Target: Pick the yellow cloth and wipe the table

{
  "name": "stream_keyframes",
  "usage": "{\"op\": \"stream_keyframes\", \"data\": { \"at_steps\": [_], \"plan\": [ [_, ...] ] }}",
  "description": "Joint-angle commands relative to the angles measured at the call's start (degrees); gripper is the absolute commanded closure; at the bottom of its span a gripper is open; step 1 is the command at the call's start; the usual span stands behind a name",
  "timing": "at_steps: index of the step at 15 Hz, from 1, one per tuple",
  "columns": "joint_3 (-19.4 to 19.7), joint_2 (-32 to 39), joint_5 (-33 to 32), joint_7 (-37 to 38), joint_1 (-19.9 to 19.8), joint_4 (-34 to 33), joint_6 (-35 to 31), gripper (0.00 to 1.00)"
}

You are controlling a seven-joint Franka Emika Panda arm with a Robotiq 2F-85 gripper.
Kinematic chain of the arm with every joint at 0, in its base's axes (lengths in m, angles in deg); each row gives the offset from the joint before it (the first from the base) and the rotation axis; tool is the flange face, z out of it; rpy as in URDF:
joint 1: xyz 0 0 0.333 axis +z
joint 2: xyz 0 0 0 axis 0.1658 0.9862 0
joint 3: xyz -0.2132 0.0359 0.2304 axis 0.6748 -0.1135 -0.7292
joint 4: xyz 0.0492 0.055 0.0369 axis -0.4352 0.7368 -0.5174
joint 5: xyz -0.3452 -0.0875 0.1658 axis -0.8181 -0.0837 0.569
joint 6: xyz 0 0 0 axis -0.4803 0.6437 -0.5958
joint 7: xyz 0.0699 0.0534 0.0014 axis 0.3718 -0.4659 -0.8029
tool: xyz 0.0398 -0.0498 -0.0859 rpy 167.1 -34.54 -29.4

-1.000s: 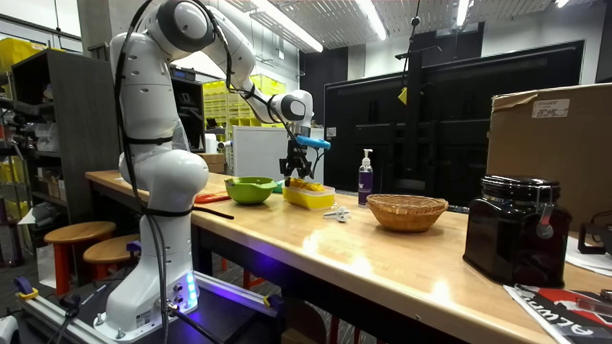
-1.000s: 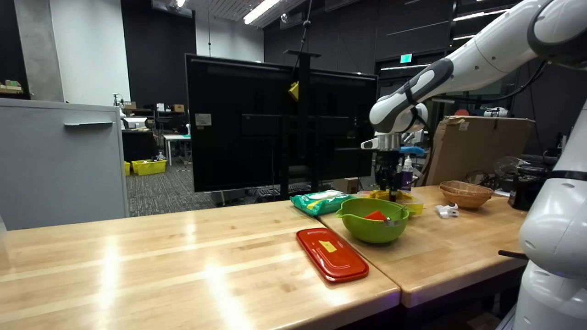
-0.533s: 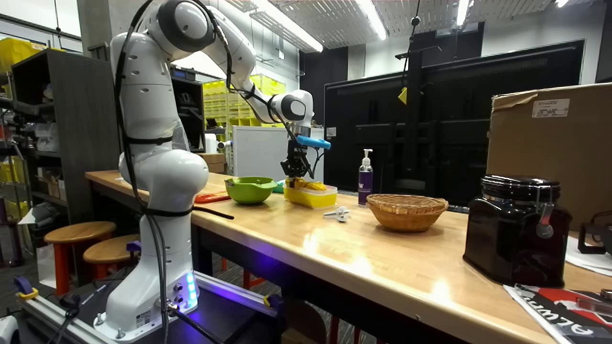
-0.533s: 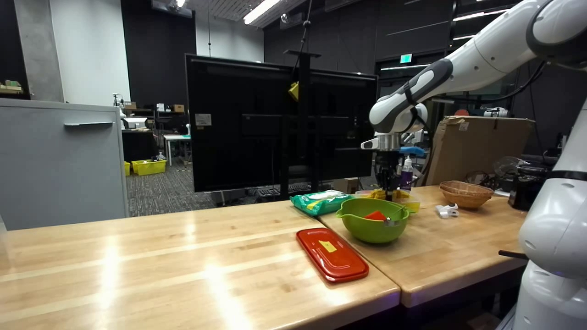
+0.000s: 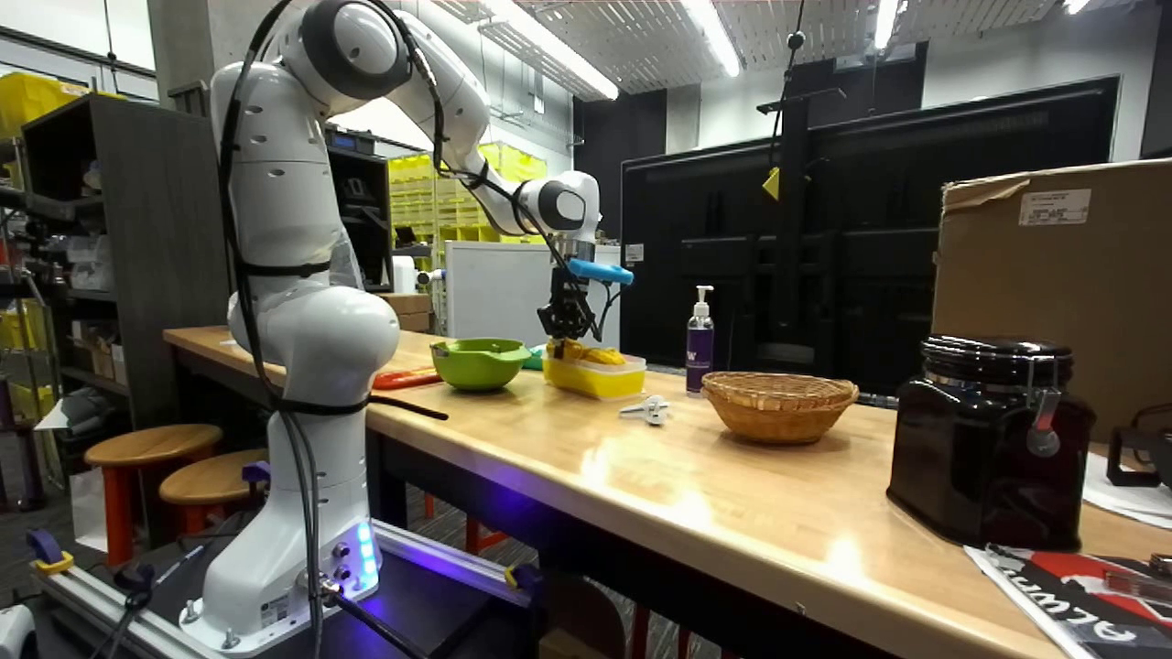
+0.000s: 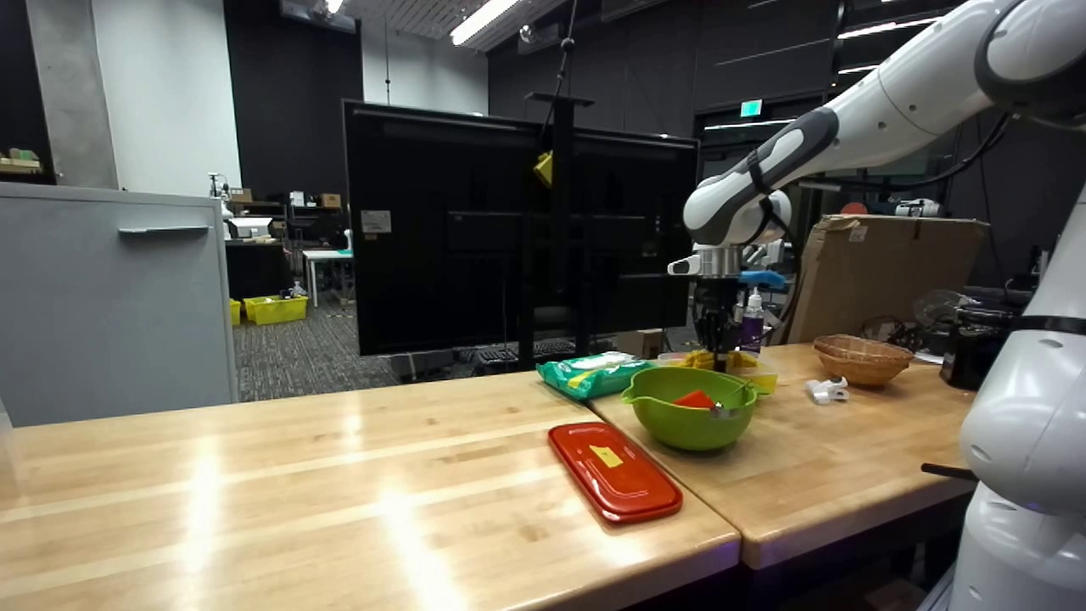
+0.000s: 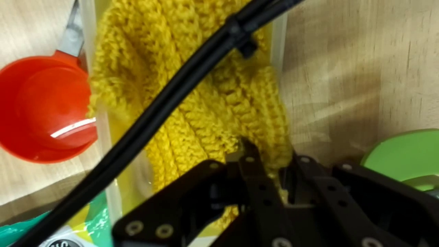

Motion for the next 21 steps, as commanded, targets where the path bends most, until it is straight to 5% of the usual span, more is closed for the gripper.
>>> {"op": "stream_keyframes", "data": {
  "at_steps": [1,8,21],
  "plan": [
    [-0.7,-1.2,-0.5,0.0,-0.4,0.0,0.7,0.51],
    [-1.2,0.6,-0.5,-0.5,-0.2,-3.5,1.2,0.03],
    [-1.4,5.1,1.4,-1.9,-0.8,-6.3,0.6,0.0]
  ]
}}
